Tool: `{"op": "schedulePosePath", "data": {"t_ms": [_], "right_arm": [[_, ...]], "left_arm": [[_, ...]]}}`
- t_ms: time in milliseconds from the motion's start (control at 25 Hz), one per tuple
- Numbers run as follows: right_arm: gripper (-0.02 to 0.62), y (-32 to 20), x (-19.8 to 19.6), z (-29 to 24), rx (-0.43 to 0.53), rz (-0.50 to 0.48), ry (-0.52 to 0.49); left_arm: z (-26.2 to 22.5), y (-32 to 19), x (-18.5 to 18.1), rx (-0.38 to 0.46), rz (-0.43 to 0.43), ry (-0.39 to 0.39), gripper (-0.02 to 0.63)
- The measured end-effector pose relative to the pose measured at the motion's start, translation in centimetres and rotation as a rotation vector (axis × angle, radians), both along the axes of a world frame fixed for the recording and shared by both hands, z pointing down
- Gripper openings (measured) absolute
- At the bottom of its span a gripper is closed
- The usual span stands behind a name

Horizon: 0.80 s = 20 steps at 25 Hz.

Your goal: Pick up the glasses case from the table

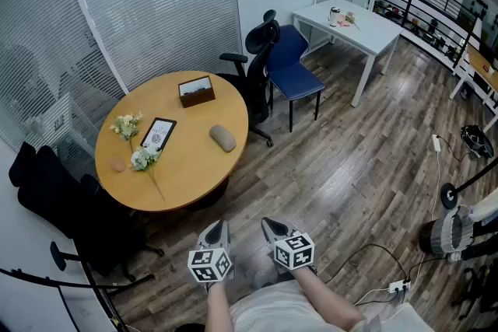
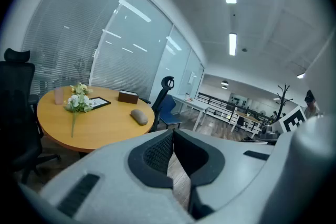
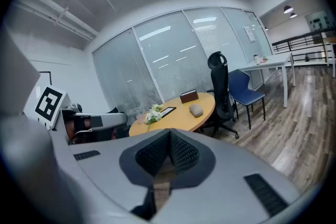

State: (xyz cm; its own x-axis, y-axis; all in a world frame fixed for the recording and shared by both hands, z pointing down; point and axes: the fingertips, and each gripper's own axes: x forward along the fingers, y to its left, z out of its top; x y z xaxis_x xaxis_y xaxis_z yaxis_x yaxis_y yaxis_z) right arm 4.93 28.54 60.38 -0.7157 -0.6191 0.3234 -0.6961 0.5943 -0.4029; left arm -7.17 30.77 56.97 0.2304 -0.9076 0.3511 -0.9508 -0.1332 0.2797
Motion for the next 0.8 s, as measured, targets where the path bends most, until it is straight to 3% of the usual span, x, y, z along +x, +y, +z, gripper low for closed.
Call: {"op": "schedulePosePath", "data": {"t_ms": [480, 800], "right_arm": [[-0.002, 1.2, -0.2, 0.1, -0.013, -0.012, -0.053], [0.083, -1.1, -1.4, 1.1, -0.048, -0.027, -0.085]], "left_arm": [[-0.1, 1.2, -0.6, 0.014, -0.02, -0.015, 0.011], [0.5, -1.0, -2.2, 0.003, -0.055, -0.016, 0.012]]}}
